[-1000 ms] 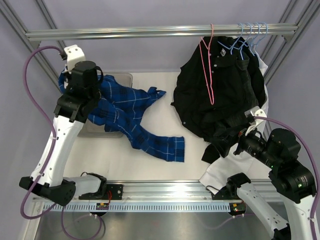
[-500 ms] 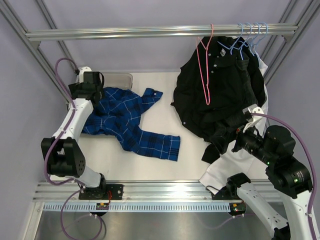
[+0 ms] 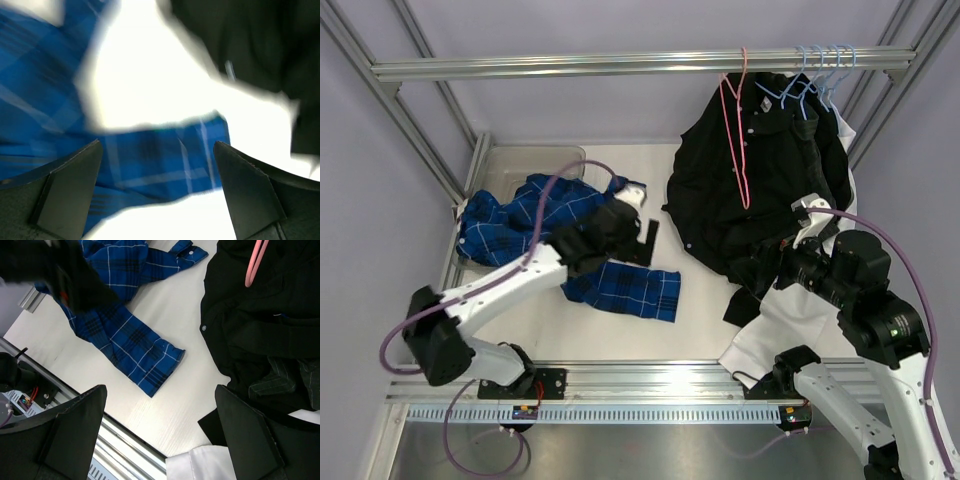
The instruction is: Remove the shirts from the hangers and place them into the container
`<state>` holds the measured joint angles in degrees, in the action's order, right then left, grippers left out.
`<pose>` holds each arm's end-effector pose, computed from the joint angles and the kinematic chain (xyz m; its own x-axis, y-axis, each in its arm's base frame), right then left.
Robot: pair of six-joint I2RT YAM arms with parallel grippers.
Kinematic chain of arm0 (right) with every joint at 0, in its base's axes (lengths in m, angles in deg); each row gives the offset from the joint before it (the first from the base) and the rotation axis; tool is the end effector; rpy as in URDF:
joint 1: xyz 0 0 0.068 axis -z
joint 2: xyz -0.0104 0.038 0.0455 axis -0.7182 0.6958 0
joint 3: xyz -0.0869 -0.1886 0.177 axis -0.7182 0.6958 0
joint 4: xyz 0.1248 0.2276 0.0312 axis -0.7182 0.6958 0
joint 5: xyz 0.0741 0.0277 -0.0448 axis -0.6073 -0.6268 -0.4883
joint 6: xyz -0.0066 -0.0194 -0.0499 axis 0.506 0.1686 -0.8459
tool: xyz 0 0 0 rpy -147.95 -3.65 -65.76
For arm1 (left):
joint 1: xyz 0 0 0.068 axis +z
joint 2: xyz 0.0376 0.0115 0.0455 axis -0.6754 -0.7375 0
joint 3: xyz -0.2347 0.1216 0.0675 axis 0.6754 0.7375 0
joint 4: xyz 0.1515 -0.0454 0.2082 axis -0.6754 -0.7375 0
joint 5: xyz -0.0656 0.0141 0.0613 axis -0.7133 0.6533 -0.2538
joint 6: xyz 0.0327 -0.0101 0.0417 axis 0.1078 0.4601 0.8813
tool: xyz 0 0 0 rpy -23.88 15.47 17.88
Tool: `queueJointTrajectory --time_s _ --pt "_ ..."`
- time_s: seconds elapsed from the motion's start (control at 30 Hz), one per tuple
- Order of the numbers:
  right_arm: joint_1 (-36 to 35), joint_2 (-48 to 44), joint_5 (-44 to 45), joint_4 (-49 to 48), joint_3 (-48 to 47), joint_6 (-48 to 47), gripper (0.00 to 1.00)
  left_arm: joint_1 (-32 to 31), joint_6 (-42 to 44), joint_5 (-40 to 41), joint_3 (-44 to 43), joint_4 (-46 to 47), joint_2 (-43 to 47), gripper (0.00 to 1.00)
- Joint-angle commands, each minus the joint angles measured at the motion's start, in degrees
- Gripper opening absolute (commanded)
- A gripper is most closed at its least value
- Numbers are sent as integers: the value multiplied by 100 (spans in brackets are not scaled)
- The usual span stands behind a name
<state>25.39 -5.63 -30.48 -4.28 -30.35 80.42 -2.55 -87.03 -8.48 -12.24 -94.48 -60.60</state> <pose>0.0839 0.0419 0.4048 -0.3995 -0.0191 -0.9165 -0.5352 0.8166 0.2163 0.2109 -0.1975 0.3340 -0.5921 0.1230 -0.7964 0.3456 0.9316 -0.1130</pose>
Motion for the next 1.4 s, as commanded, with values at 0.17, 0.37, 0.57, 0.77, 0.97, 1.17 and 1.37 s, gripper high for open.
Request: queueJointTrajectory --time_s 0.17,0.37,0.57,0.77,0.97,1.17,1.37 --pt "-49 150 -293 -537 199 130 99 -989 -1189 -410 547 1080 -1851 99" --pt "-49 247 -460 -651 331 130 99 -1130 -1435 30 564 1230 -2670 99" --pt "-49 212 -504 -748 445 192 100 -1139 -1585 269 915 1362 -2891 62" --pt "-49 255 -574 -836 524 236 99 -1139 -1568 760 1136 1213 -2751 0" --pt "-49 352 -627 -862 445 227 99 -947 -665 2393 628 133 -1383 0" --pt "-49 431 -689 -862 331 192 99 395 1520 3986 -6 -38 -62 0" --pt "-49 449 -680 -871 252 174 99 2258 3257 3944 -226 1238 502 1"
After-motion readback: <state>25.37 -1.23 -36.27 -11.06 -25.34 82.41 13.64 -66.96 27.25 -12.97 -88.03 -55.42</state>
